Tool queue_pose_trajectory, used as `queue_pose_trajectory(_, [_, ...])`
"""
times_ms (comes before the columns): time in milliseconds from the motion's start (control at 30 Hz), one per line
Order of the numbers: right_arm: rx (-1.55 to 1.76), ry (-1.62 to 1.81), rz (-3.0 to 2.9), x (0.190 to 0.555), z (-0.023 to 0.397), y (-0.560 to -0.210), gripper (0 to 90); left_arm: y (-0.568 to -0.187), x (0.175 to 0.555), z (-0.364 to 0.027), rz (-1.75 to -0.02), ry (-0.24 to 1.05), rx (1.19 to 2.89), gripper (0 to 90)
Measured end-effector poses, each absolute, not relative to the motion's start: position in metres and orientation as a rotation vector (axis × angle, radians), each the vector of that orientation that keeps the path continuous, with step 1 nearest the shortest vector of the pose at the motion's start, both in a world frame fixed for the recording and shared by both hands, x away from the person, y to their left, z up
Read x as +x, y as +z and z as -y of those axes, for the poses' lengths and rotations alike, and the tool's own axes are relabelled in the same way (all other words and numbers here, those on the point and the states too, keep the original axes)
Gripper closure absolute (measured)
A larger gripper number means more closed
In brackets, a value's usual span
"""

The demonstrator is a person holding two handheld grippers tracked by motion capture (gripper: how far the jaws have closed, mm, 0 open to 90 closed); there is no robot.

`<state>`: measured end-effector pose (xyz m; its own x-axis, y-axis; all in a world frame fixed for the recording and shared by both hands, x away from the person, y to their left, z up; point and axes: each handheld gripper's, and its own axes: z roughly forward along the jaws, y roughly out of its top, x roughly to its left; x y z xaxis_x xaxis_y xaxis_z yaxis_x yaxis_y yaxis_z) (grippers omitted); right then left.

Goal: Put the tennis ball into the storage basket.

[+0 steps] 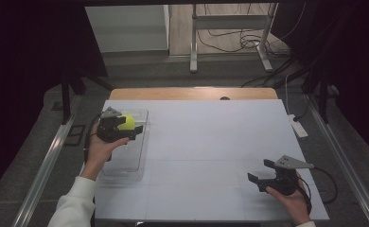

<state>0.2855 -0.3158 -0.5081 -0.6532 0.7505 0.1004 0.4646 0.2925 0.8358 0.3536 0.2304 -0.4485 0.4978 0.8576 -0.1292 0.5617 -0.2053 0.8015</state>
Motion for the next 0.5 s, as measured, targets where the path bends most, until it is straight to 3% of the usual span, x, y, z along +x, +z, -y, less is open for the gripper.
queue_pose_trajectory(500, [1.100,1.289,-2.255,0.284,0.315,-0.507,9.4,-0.450,0.325,-0.216,-1.080,0.400,1.884,15.1])
